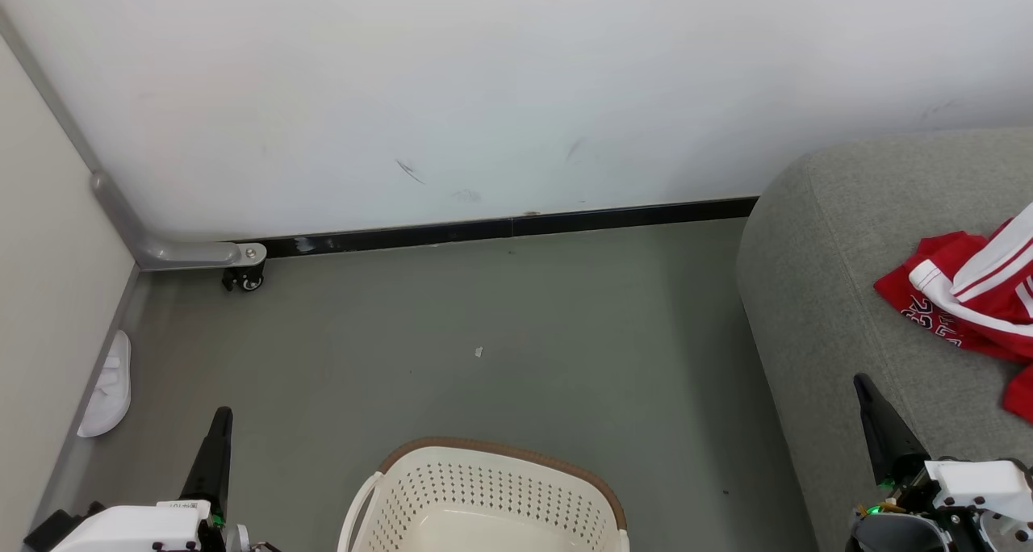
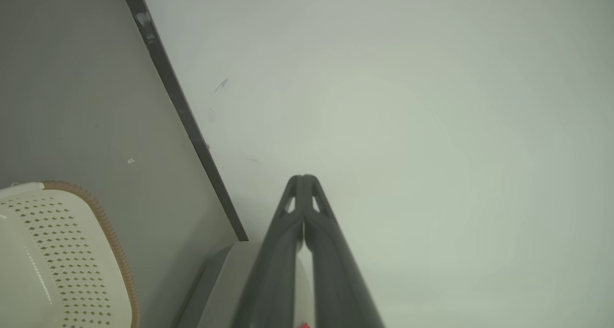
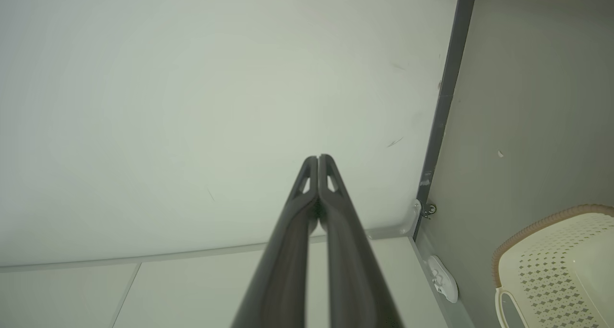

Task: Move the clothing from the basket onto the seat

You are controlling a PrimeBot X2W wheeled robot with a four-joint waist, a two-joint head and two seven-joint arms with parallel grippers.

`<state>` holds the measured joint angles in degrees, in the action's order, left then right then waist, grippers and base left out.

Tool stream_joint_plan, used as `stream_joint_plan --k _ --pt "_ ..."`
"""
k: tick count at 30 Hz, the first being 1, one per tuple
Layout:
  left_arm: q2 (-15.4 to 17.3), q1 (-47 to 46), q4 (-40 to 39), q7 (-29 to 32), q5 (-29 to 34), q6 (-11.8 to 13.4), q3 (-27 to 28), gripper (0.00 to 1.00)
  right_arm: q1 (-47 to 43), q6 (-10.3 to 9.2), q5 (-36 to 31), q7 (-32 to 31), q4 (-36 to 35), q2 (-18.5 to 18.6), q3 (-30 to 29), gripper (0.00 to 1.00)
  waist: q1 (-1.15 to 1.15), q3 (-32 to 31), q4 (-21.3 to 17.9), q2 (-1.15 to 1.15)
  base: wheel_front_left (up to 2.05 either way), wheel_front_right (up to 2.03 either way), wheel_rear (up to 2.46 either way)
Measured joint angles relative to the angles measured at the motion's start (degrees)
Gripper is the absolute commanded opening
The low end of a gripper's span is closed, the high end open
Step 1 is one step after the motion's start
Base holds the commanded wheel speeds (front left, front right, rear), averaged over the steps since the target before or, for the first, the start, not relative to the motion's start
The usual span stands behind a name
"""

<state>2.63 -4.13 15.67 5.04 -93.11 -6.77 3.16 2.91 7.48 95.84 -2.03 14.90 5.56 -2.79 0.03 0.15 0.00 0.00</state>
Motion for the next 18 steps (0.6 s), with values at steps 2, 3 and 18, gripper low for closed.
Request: stream_joint_plan --k 2,3,18 --pt "-0.01 0.0 0.02 0.01 0.0 0.0 0.0 0.0 0.0 0.0 0.0 0.0 0.01 0.0 -0.02 0.0 0.0 0.0 0.0 0.0 0.0 0.0 0.0" --pt "-0.01 0.0 0.03 0.01 0.0 0.0 0.0 0.0 0.0 0.0 0.0 0.0 0.02 0.0 -0.02 0.0 0.0 0.0 0.0 0.0 0.0 0.0 0.0" --pt "-0.01 -0.01 0.14 0.01 0.0 0.0 0.03 0.0 0.0 0.0 0.0 -0.08 0.11 -0.02 -0.07 0.0 -0.01 0.0 0.0 0.0 0.0 0.0 0.0"
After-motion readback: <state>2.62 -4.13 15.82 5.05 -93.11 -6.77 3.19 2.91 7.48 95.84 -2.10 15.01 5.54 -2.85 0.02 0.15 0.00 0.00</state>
